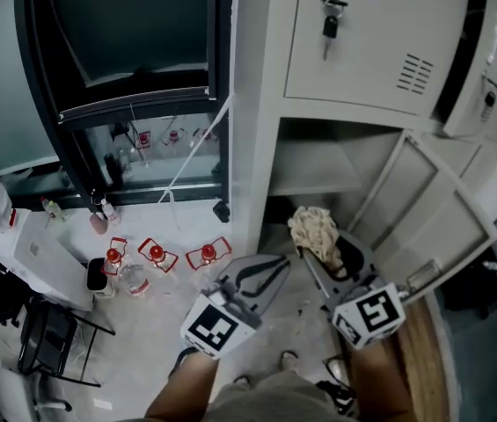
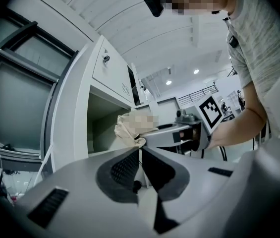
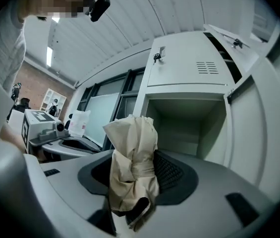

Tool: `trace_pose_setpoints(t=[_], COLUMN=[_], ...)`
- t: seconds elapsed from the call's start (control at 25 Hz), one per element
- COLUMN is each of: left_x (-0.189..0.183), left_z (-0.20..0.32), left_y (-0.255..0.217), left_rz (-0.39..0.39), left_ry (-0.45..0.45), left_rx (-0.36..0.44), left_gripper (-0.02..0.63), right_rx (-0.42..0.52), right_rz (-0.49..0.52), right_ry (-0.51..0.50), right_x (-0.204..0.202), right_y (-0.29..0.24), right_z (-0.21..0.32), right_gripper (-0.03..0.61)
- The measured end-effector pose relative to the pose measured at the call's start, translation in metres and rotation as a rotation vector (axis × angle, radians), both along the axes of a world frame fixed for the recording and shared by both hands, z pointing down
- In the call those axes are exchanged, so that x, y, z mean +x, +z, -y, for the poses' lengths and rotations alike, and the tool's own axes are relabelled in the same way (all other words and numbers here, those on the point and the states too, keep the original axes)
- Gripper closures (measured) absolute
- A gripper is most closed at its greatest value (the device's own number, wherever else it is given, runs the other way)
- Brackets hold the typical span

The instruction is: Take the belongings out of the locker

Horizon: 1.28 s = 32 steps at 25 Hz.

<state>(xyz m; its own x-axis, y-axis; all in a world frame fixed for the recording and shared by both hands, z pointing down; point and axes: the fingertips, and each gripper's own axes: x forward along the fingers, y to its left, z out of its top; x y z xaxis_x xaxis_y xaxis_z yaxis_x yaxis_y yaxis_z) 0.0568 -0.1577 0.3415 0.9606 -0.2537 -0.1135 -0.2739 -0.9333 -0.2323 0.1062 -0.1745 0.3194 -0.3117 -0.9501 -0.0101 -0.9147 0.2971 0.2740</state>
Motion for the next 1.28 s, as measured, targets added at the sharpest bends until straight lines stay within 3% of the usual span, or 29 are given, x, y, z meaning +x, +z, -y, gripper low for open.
trace_pose_setpoints(t=[0.36,0.68,0.96,1.28], left_x=[-0.006,-0.008,0.001,0.037], left_z=[-0.013,-0.017,-0.012,0.008], left_y=[0.018,0.024,0.031,0.048], left_rz=[0.022,0.024,0.078,0.173], left_ry=[0.026,0.032,0.035,0.036], left_rx=[-0.033,-0.056,-0.029,0.005], left_gripper=[0.610,0.609,0.609,0.609], right_rx=[-0.021,-0.001,0.005,0.024], right_rz=[0.098,0.189,0.236,0.264], right_ry=[-0.057,-0.085,-0.060,-0.014], right_x=[-0.026,-0.022,-0.009,0.016], right_y=[0.013,0.014,0.010,0.007], right_z=[-0.030,-0.048,-0.056,-0.071], right_gripper=[0.371,0.371,0.371,0.371])
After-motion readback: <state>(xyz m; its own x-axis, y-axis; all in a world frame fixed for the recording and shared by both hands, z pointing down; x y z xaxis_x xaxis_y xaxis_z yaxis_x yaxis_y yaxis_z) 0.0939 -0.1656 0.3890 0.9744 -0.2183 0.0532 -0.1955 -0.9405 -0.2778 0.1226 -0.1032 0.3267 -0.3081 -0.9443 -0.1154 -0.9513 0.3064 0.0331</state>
